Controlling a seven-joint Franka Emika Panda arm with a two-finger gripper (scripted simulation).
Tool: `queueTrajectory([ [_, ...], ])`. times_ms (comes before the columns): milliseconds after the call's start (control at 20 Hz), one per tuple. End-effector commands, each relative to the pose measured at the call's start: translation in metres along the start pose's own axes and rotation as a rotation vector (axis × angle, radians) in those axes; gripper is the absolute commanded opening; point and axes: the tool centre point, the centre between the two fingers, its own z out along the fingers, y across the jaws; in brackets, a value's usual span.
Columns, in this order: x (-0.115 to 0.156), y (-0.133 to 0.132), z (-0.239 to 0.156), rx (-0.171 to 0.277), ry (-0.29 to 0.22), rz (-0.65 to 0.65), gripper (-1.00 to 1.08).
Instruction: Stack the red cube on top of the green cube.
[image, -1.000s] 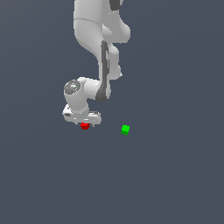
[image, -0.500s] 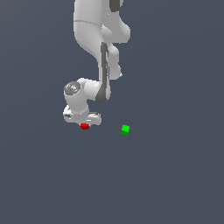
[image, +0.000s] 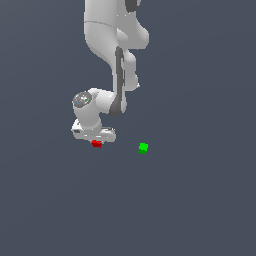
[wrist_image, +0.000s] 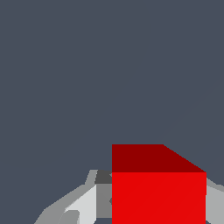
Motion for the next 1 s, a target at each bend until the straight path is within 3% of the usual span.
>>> queueTrajectory([
  [0,0.0,0.0,-0.008,0.0,0.002,0.0,-1.0],
  [600,0.0,0.0,-0.077,0.0,0.002,0.0,-1.0],
  [950,0.0,0.0,-0.093,0.0,0.002,0.0,-1.0],
])
